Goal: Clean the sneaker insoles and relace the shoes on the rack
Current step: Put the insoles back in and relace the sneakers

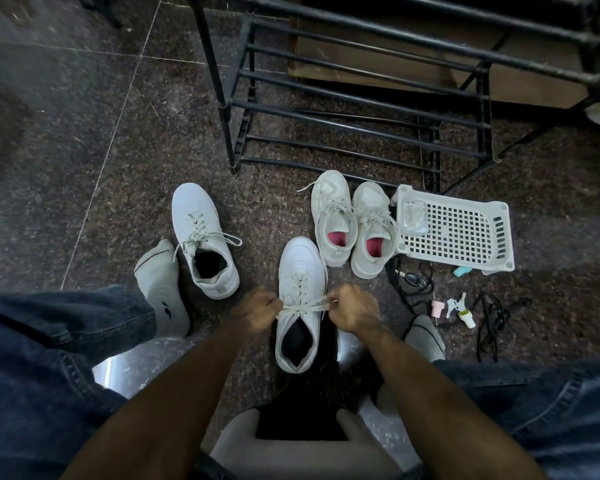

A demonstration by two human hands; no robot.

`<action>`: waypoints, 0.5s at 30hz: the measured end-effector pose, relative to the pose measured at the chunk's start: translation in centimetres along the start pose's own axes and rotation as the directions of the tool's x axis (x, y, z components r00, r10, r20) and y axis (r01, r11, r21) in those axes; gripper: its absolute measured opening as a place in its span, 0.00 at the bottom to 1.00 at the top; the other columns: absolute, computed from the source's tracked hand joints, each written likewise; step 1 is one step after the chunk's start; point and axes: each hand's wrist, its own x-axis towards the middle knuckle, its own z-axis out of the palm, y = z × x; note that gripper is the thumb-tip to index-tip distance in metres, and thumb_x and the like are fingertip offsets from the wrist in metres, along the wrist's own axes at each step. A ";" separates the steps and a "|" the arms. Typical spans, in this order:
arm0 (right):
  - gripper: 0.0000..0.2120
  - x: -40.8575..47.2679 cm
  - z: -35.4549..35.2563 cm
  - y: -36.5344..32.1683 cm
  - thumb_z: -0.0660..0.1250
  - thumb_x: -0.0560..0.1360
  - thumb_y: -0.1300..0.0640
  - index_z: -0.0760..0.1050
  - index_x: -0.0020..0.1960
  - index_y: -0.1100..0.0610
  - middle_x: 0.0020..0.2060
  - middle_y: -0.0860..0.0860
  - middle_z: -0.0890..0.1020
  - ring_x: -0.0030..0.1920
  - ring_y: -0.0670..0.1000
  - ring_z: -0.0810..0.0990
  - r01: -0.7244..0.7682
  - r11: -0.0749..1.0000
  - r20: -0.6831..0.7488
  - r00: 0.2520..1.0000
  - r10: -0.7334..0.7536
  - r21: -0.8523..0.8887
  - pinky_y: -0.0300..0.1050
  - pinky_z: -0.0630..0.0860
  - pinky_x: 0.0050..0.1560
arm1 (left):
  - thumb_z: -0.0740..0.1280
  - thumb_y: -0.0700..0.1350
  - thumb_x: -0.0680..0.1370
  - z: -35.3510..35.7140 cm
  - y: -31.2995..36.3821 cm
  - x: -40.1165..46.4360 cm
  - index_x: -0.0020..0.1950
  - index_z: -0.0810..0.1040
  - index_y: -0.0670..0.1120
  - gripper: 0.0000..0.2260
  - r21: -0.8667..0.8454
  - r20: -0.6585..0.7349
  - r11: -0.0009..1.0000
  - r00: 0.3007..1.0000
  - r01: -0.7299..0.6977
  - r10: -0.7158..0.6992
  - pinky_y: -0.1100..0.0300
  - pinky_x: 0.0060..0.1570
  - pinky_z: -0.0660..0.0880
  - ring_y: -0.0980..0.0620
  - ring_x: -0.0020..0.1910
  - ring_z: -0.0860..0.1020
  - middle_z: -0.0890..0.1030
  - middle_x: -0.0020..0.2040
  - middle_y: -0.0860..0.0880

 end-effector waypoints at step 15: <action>0.15 -2.5 1.7 -0.9 0.60 0.77 0.55 0.75 0.61 0.54 0.57 0.53 0.78 0.57 0.56 0.78 0.123 0.952 0.038 0.992 -0.117 -0.281 0.51 0.76 0.54 | 0.69 0.38 0.72 0.1 -1.3 0.5 0.35 0.79 0.42 0.05 -0.227 -0.172 0.968 0.983 -0.106 0.067 0.57 0.39 0.73 0.52 0.35 0.77 0.79 0.34 0.48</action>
